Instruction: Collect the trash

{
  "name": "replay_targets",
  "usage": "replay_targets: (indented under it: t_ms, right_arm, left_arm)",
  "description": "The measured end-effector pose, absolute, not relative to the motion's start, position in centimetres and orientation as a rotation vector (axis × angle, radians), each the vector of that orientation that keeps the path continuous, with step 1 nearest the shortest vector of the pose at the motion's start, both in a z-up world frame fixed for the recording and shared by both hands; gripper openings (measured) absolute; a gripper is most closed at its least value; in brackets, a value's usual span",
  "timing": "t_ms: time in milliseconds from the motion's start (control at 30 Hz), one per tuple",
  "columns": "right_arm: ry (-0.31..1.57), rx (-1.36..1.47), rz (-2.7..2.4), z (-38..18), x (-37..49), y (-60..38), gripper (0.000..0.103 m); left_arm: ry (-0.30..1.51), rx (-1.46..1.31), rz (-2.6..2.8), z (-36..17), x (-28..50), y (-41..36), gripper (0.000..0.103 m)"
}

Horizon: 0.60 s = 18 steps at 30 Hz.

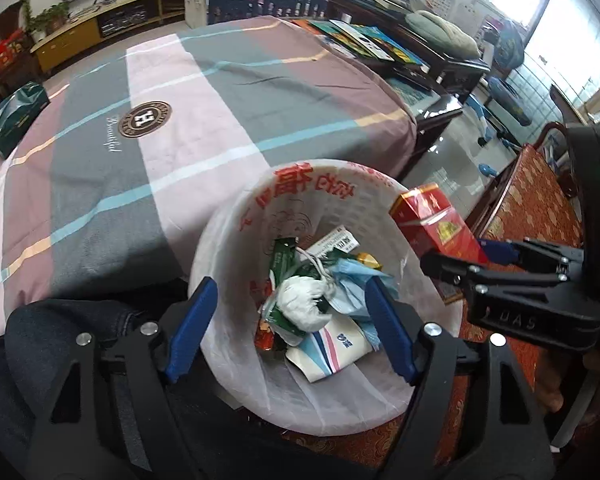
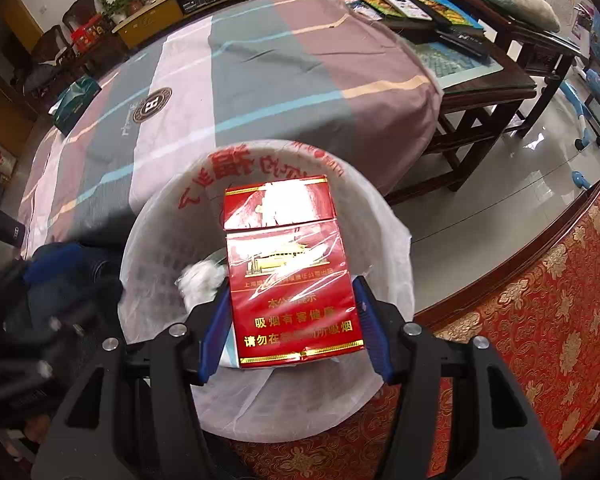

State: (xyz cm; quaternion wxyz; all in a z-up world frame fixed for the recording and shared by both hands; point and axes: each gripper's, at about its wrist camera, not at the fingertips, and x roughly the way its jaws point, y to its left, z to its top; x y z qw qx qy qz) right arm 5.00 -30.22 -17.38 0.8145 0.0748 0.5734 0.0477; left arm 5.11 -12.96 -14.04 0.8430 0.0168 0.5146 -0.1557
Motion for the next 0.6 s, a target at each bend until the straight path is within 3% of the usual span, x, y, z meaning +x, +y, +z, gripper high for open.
replay_targets:
  t_ms: [267, 400, 600]
  right_arm:
    - [1.272, 0.168, 0.127, -18.1, 4.9, -28.8, 0.060]
    - [1.254, 0.207, 0.108, -17.2, 4.8, -29.2, 0.073]
    - [1.148, 0.201, 0.102, -13.4, 4.4, -28.6, 0.082]
  left_arm:
    - [1.028, -0.079, -0.141, -11.9, 5.8, -8.1, 0.082]
    - [0.969, -0.093, -0.081, -10.1, 5.5, -6.1, 0.086]
    - [0.910, -0.109, 0.014, -7.2, 4.5, -3.4, 0.092]
